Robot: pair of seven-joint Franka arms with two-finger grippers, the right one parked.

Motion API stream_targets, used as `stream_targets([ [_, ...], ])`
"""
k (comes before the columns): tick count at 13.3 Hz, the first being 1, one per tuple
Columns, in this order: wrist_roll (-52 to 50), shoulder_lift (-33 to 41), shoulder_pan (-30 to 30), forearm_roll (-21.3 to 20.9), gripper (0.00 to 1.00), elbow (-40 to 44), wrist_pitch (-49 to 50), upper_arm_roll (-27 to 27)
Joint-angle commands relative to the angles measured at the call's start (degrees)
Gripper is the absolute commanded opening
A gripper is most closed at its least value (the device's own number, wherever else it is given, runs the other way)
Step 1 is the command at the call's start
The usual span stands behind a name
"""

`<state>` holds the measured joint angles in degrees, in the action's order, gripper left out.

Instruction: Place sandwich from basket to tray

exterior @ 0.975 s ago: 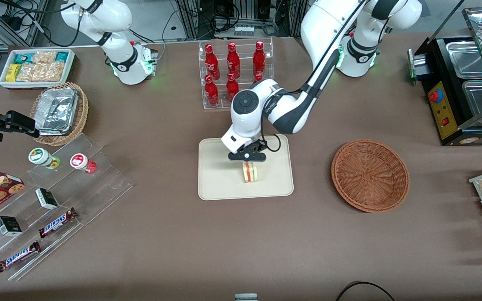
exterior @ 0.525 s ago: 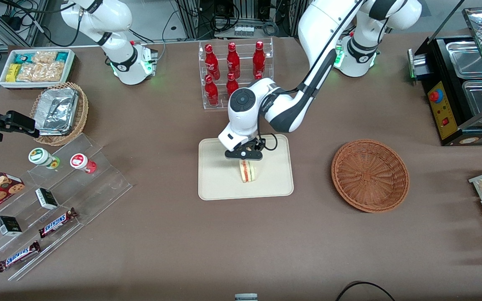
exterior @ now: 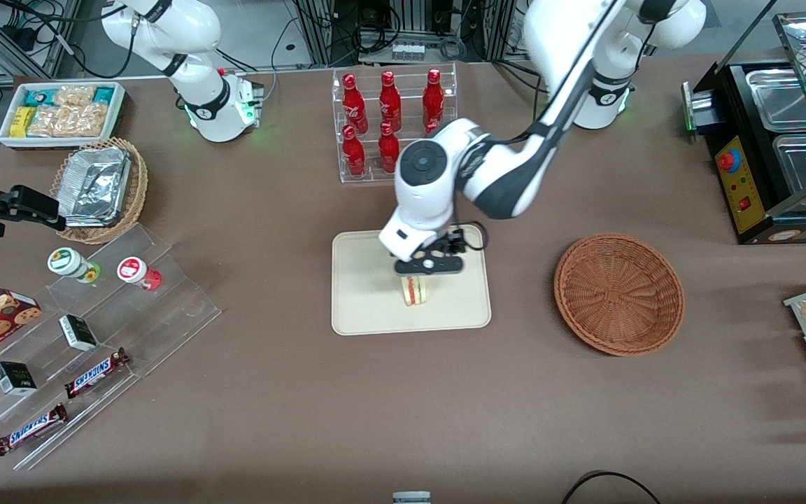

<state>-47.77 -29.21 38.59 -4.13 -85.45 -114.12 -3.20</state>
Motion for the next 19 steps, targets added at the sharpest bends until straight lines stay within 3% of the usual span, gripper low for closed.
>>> stream_targets([
  [1,0.1,3.4,-4.2,1.0,1.0,3.4,6.3,-0.1],
  [4,3.4,8.5,-11.6,4.7,1.0,3.4,10.8,-0.2],
  [10,19.2,19.1,-22.2,4.4,1.0,2.1,25.8,-0.1],
  [19,30.6,32.2,-27.8,1.9,1.0,-9.7,26.1,0.0],
])
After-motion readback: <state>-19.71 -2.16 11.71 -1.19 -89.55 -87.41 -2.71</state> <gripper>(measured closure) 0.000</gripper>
